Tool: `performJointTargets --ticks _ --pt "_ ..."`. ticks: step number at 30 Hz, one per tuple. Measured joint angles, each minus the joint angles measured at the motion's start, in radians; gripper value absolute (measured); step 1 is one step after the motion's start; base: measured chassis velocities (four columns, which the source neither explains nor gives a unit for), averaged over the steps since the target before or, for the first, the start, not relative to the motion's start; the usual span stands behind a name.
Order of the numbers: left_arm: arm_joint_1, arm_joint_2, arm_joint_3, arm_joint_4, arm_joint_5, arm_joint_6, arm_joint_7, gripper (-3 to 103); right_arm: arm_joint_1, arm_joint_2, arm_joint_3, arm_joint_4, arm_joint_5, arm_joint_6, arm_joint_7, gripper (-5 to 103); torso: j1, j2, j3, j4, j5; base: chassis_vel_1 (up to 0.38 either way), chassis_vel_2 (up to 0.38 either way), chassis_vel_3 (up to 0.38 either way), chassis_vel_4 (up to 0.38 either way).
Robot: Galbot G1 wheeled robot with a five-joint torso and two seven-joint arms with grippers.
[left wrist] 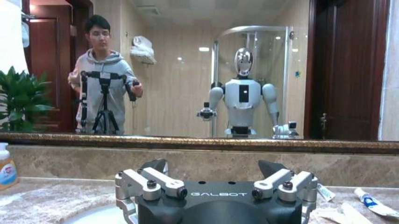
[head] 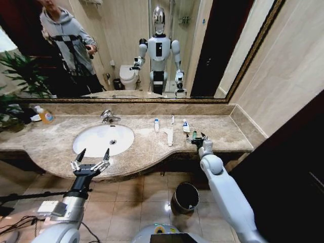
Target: Pick up the trash from the sink and place it in the trash bin.
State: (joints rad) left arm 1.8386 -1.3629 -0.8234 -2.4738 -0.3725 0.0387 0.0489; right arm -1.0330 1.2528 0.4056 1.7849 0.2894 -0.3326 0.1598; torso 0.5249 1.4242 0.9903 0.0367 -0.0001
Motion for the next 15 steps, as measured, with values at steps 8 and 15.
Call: performJointTargets --ticks 8,15 --pt "0.0 0.0 0.0 0.0 0.0 0.0 0.0 100 -0.107 0.014 0.038 0.124 -0.004 0.079 -0.029 100 0.0 0.0 0.0 0.0 0.0001 0.0 0.0 0.0 0.0" --pt "0.0 0.0 0.0 0.0 0.0 0.0 0.0 100 -0.279 0.032 0.089 0.296 -0.028 0.184 -0.073 100 0.0 0.0 0.0 0.0001 0.0002 0.0 0.0 0.0 0.0"
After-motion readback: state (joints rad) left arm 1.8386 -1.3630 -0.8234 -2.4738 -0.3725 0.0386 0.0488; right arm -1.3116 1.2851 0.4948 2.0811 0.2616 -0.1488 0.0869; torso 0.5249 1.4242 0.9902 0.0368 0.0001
